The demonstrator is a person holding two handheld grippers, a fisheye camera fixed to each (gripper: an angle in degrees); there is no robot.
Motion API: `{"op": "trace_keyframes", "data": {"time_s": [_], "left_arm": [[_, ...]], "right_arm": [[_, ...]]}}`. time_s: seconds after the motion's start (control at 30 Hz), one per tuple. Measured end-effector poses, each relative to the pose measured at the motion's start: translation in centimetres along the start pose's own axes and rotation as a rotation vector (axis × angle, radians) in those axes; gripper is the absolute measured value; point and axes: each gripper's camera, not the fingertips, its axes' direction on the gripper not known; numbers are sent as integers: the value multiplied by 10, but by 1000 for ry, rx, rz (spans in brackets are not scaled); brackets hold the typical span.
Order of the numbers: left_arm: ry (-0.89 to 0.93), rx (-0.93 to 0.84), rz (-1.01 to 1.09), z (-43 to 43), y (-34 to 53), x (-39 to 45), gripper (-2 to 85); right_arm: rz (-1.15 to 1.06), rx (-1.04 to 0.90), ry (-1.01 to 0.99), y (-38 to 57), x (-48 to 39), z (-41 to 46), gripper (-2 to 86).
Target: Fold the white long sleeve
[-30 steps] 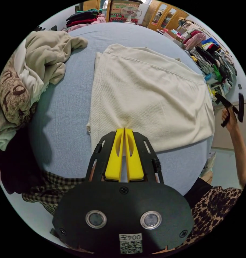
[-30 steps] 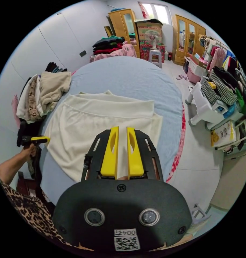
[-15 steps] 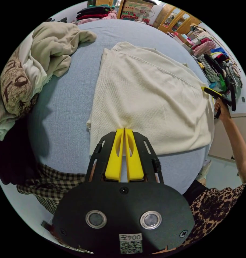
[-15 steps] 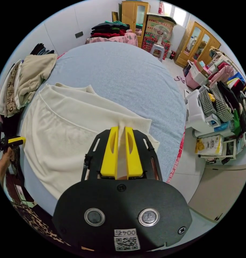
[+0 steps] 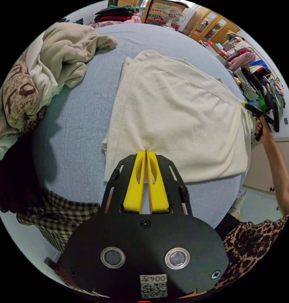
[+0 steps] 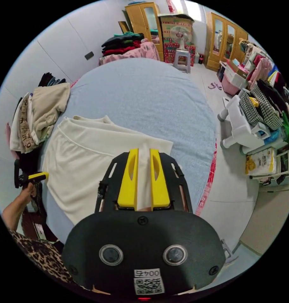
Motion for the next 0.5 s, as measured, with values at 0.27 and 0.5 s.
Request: {"op": "trace_keyframes", "data": {"time_s": [0.27,0.5], "left_arm": [[43,14,-8,1,1,-3,10],[66,205,62,-53,-36,13,61]], "right_arm": [[-36,-97,-27,97,-59,2,96],[-45,2,127,134,-83,23,112]]}}
